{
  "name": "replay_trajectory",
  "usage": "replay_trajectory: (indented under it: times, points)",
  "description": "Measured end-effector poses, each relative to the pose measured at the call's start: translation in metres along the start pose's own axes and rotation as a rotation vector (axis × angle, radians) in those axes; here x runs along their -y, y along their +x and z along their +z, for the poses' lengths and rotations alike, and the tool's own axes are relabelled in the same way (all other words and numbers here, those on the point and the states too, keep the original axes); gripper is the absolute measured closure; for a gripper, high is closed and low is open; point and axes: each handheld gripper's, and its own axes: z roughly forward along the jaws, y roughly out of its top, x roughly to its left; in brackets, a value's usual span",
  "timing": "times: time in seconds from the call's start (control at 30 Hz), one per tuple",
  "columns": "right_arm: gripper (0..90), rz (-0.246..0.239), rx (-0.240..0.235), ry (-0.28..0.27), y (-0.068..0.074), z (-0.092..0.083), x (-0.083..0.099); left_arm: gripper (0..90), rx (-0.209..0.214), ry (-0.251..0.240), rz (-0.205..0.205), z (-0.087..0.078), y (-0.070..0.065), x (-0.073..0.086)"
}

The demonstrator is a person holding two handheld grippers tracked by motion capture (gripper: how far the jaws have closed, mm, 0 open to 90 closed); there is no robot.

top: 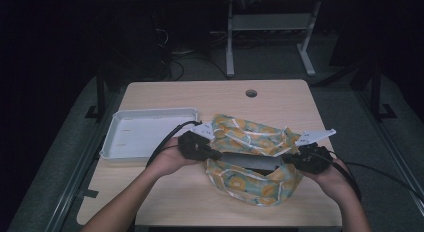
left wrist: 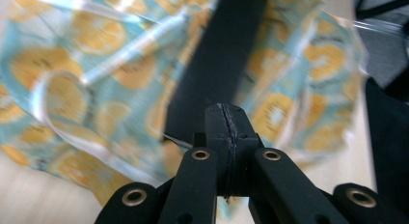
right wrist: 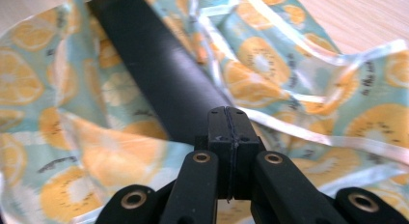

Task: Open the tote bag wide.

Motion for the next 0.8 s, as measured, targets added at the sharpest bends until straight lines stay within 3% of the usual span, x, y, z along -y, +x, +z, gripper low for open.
replay_trajectory:
  times: [0.1,0.23,0.5,0.63,0.67,0.8]
  points:
    - [89.4,-0.018,-0.022,0.001,0.009,0.002,0.002,89.8,-0.033,-0.007,-0.006,0.007,0.005,-0.004]
    - [89.4,-0.033,-0.045,0.054,0.019,0.007,0.012,89.5,-0.062,0.007,-0.023,0.017,0.012,-0.006]
    - [89.3,-0.034,-0.077,0.129,0.025,0.015,0.030,87.3,-0.103,0.053,-0.042,0.028,0.012,0.004]
    - [89.3,-0.033,-0.074,0.162,0.026,0.023,0.034,86.9,-0.118,0.096,-0.044,0.031,0.009,0.012]
    - [89.3,-0.035,-0.076,0.169,0.026,0.025,0.035,87.0,-0.117,0.136,-0.026,0.030,0.009,0.015]
    - [89.4,-0.039,-0.076,0.200,0.025,0.031,0.038,87.6,-0.125,0.184,-0.043,0.034,0.010,0.021]
